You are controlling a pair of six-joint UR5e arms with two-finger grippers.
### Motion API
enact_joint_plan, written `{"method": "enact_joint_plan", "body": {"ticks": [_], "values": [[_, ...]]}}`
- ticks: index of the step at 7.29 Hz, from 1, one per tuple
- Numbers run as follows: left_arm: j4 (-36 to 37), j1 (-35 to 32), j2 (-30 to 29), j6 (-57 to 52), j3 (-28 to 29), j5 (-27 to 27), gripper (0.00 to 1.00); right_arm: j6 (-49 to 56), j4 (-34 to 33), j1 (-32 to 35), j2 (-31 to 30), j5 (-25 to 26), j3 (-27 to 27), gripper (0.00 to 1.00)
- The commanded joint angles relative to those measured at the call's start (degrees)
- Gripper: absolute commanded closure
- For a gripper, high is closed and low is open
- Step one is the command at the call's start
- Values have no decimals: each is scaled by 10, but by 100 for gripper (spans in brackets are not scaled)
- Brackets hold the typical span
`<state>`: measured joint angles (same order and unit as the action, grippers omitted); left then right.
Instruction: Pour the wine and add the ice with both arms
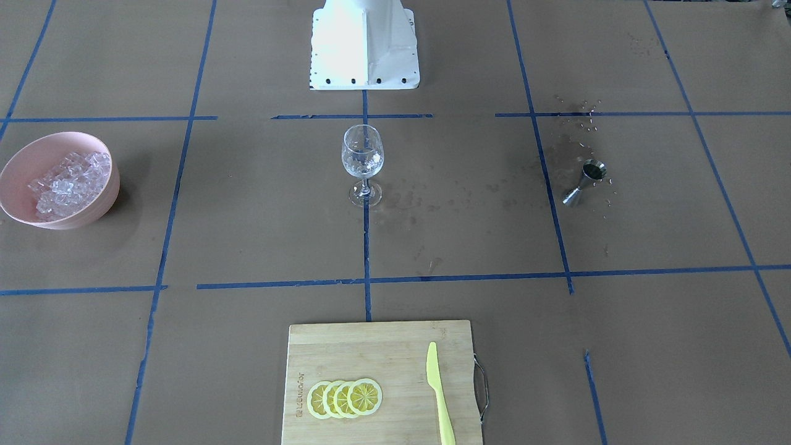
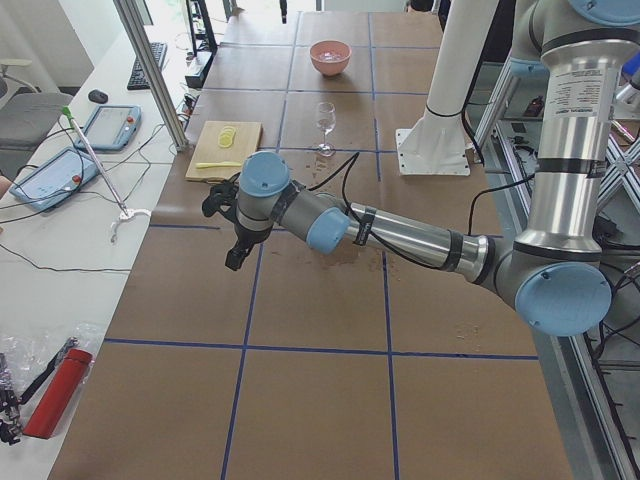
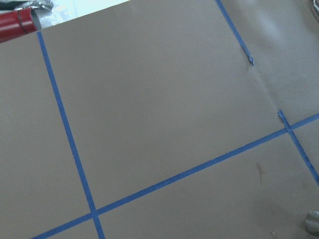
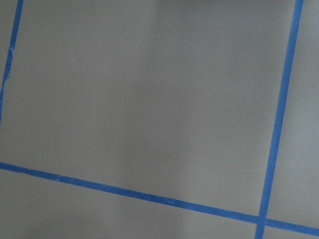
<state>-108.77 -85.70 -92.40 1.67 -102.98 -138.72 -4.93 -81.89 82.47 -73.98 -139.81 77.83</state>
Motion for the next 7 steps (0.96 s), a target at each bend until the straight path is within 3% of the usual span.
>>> {"method": "enact_joint_plan", "body": {"ticks": [1,2,4,6,7], "values": [[-109,28,6,36,-9,-49,5,-1,1,0,-5,-1,6,0],[-209,64,6,154,-9,-33,4,-1,1,0,-5,-1,2,0],[-348,139,69,216,-6,88,0,-2,1,0,-6,-3,8,0],[-547,222,161,324,-3,175,0,-2,1,0,-10,-6,21,0],[-587,268,182,357,-3,217,0,-2,1,0,-10,-6,21,0]]}}
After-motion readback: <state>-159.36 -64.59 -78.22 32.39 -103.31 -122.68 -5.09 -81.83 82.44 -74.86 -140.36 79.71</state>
